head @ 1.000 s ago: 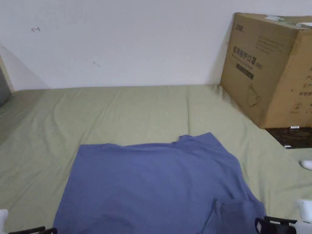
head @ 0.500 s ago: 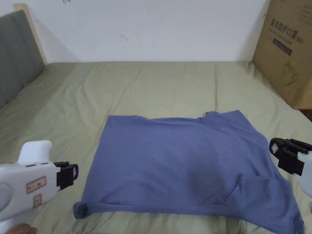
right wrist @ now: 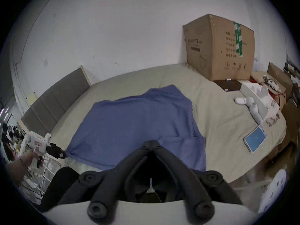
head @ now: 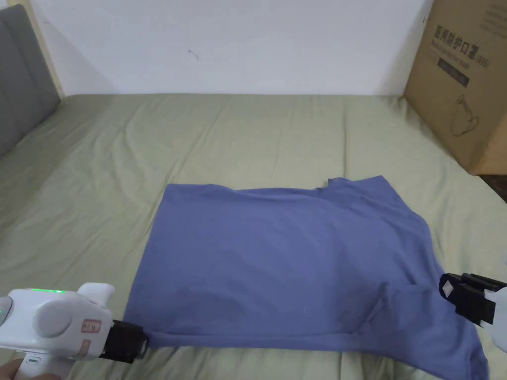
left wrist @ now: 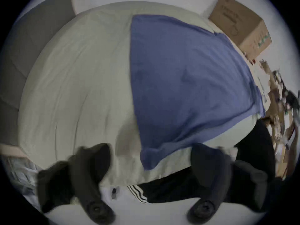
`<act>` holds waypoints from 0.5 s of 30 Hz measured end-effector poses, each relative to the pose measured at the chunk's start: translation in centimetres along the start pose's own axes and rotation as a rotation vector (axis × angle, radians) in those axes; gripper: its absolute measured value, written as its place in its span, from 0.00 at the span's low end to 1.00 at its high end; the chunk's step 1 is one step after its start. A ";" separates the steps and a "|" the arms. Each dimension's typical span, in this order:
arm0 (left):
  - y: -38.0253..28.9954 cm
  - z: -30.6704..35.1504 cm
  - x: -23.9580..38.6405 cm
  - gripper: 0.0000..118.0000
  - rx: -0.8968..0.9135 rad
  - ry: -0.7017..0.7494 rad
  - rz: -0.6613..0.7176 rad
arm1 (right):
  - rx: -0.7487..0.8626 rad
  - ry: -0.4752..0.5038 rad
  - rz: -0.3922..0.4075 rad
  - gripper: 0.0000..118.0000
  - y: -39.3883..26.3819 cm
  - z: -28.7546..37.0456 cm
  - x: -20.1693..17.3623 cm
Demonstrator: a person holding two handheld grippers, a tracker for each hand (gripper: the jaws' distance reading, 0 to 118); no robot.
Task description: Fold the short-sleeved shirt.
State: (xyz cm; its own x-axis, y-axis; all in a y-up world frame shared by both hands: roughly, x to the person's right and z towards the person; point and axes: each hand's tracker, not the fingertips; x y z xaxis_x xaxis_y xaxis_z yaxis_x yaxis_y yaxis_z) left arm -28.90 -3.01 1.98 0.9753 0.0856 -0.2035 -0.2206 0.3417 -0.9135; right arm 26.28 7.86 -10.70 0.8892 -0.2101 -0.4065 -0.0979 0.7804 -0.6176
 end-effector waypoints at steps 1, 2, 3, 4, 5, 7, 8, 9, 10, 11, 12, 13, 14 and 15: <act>-0.2 0.7 1.2 0.55 0.006 0.003 -0.032 | -0.008 -0.009 -0.001 0.00 -0.1 -0.1 0.2; -0.6 1.6 2.6 0.12 0.006 0.009 -0.053 | -0.014 -0.017 -0.002 0.00 -0.2 -0.3 0.5; -0.9 2.1 3.3 0.05 0.037 0.043 -0.074 | -0.021 -0.022 -0.005 0.00 -0.3 -0.3 0.9; -1.1 2.8 3.8 0.05 0.070 0.044 -0.078 | -0.029 -0.026 -0.008 0.00 -0.3 -0.4 1.2; -1.3 3.6 4.2 0.05 0.099 0.040 -0.061 | -0.045 -0.027 -0.018 0.00 -0.4 -0.5 1.6; -1.8 2.9 1.5 0.05 0.185 0.024 0.003 | -0.074 -0.029 -0.053 0.00 -0.7 -0.8 2.9; -2.1 3.7 1.3 0.05 0.232 0.013 0.040 | -0.083 -0.052 -0.069 0.00 -0.8 -0.9 3.5; -2.6 4.3 1.1 0.05 0.255 -0.021 0.089 | -0.103 -0.079 -0.080 0.09 -0.9 -1.1 4.1; -3.1 5.0 1.2 0.05 0.285 -0.031 0.116 | -0.131 -0.120 -0.087 0.46 -1.0 -1.4 4.7; -3.5 5.5 1.1 0.05 0.308 -0.034 0.135 | -0.159 -0.168 -0.090 1.00 -1.3 -1.8 5.5; -3.8 5.9 1.2 0.05 0.315 -0.043 0.150 | -0.252 -0.152 -0.099 0.97 -1.7 -2.9 6.4; -4.0 6.2 1.2 0.05 0.320 -0.041 0.148 | -0.251 -0.137 -0.113 0.97 -2.2 -2.2 7.4; -4.2 7.7 3.6 0.05 0.330 -0.037 0.149 | -0.257 -0.140 -0.158 0.97 -2.9 -2.5 8.1; -4.3 7.9 4.0 0.05 0.334 -0.035 0.149 | -0.322 -0.149 -0.143 0.97 -4.3 -5.3 10.5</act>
State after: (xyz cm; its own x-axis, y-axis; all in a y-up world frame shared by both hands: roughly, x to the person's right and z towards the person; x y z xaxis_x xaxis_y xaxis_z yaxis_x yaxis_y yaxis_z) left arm -24.11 3.25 7.88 0.9327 0.1872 -0.3084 -0.3565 0.6091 -0.7084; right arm 33.70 -0.84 -15.88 0.9569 -0.1974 -0.2129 -0.0822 0.5190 -0.8508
